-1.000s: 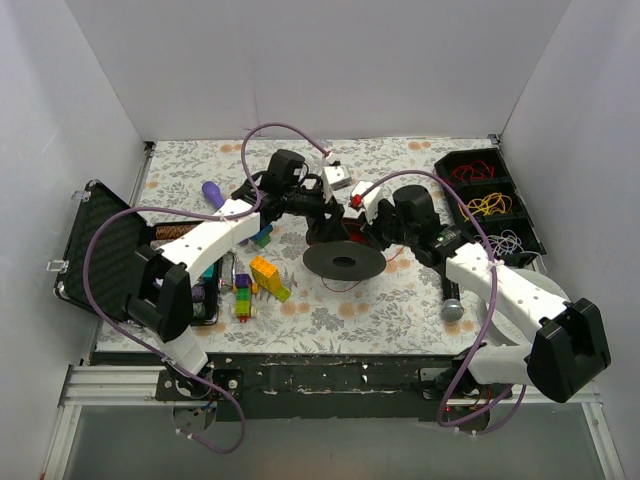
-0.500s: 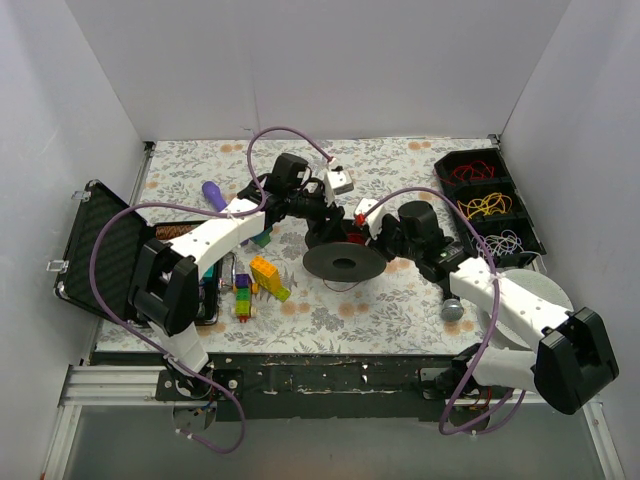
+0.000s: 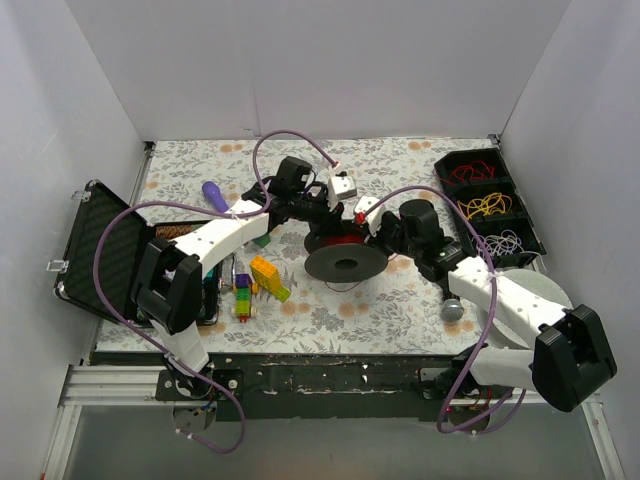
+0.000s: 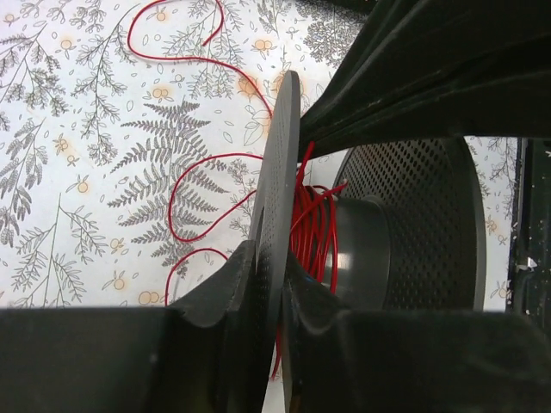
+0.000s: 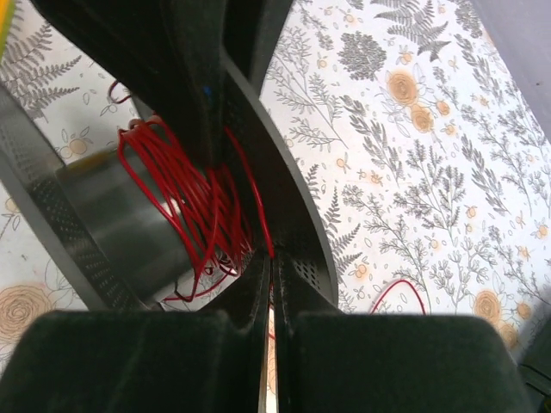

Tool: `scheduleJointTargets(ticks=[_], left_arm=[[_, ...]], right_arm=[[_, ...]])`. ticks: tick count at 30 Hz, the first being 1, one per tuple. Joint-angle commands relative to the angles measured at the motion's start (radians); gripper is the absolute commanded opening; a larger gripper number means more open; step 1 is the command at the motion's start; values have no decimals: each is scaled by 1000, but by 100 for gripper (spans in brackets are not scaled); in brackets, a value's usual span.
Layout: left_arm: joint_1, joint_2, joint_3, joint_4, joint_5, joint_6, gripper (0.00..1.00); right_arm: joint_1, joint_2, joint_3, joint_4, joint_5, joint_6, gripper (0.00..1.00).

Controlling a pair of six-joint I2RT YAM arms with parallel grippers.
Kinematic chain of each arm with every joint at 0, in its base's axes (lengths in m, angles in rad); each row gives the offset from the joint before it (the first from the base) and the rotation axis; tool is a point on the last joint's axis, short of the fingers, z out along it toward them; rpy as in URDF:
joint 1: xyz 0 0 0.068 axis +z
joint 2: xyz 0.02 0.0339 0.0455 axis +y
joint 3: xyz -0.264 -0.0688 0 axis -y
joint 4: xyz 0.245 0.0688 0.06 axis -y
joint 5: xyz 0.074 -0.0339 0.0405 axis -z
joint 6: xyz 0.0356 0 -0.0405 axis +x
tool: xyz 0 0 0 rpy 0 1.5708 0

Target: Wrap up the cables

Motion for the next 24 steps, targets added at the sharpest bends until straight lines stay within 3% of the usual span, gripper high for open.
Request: scheduleJointTargets(ticks=[1, 2, 7, 8, 10, 14, 16, 20, 24], left_arm=[[-5, -8, -9, -10, -17, 8, 4], [-5, -11, -12, -10, -15, 6, 0], [-5, -28, -22, -9, -47, -27, 0], [-5, -33, -22, -4, -63, -47, 0], [-5, -50, -25, 22, -135, -115, 0], [6, -95, 4, 34, -245, -222, 0], [13, -128, 20, 33, -261, -267, 0], [23, -178, 50, 14, -278, -308, 0], [21, -205, 93, -21, -261, -357, 0]], right_arm=[[3, -1, 34, 48, -19, 8, 1], [0, -5, 29, 52, -19, 11, 1], [-26, -21, 26, 62, -15, 45, 1], [-32, -25, 35, 54, -13, 57, 7], [-46, -37, 55, 26, -16, 77, 38], [-96, -96, 83, 17, -76, 146, 66], [-147, -129, 92, 23, -145, 212, 75], [-271, -163, 104, 37, -229, 384, 77], [-412, -159, 69, 56, -167, 576, 77]])
